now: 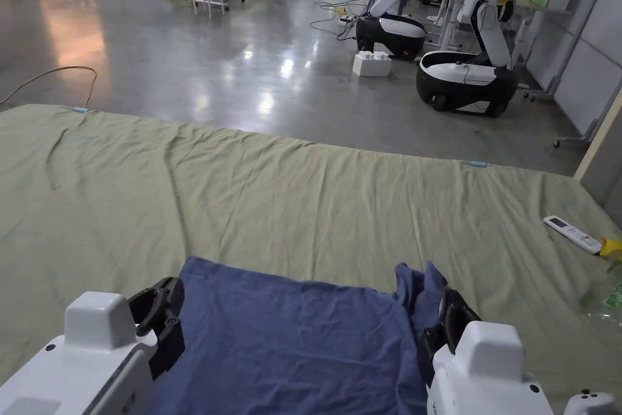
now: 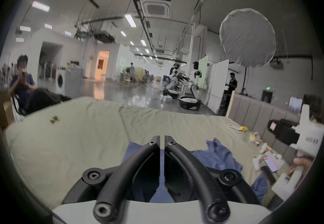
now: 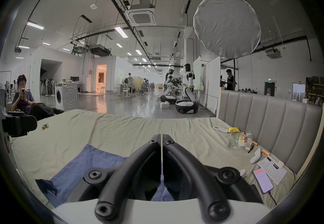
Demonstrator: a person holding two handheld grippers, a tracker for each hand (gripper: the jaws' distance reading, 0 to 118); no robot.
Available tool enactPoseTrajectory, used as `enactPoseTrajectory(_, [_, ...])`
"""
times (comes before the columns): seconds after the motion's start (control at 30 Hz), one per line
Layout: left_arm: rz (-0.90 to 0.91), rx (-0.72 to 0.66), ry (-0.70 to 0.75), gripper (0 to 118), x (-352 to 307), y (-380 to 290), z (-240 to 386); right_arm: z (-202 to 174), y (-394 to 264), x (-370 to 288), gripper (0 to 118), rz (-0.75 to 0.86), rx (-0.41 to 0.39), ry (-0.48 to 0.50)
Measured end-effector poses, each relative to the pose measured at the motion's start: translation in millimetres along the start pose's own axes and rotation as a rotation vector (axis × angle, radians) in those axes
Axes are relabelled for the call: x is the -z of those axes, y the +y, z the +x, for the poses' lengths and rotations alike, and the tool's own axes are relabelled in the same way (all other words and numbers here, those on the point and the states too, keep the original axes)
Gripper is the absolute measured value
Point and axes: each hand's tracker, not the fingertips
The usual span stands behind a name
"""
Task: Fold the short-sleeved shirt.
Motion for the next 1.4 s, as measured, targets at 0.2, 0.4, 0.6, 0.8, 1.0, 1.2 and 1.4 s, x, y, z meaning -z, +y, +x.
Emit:
enactPoseTrajectory(0.2, [-0.164,0.02,0.068,4,58,-3,-23,3,-19,20,2,-0.078,-0.02,0.029])
enactPoseTrajectory(0.4, [-0.352,0.117,0.112,4,183,-10,-59,9,-46,45,2,-0.167,-0.046,0.045])
enactPoseTrajectory(0.6, [-0.578,0.145,0.067,6,293,-16,-70,19,-82,67,2,-0.294,-0.084,0.066])
enactPoseTrajectory(0.8, [-0.763,0.095,0.127,69,322,-22,-71,31,-106,73,2,-0.393,-0.038,0.043])
enactPoseTrajectory(1.0, [-0.838,0.139,0.174,70,387,-59,-82,40,-119,76,2,-0.436,-0.038,0.016])
enactPoseTrajectory(1.2, [-0.809,0.257,0.17,26,387,-55,-70,58,-120,91,3,-0.453,-0.011,-0.016])
enactPoseTrajectory(1.4, [-0.796,0.211,0.177,7,382,-59,-83,98,-117,161,25,-0.598,0.06,-0.021])
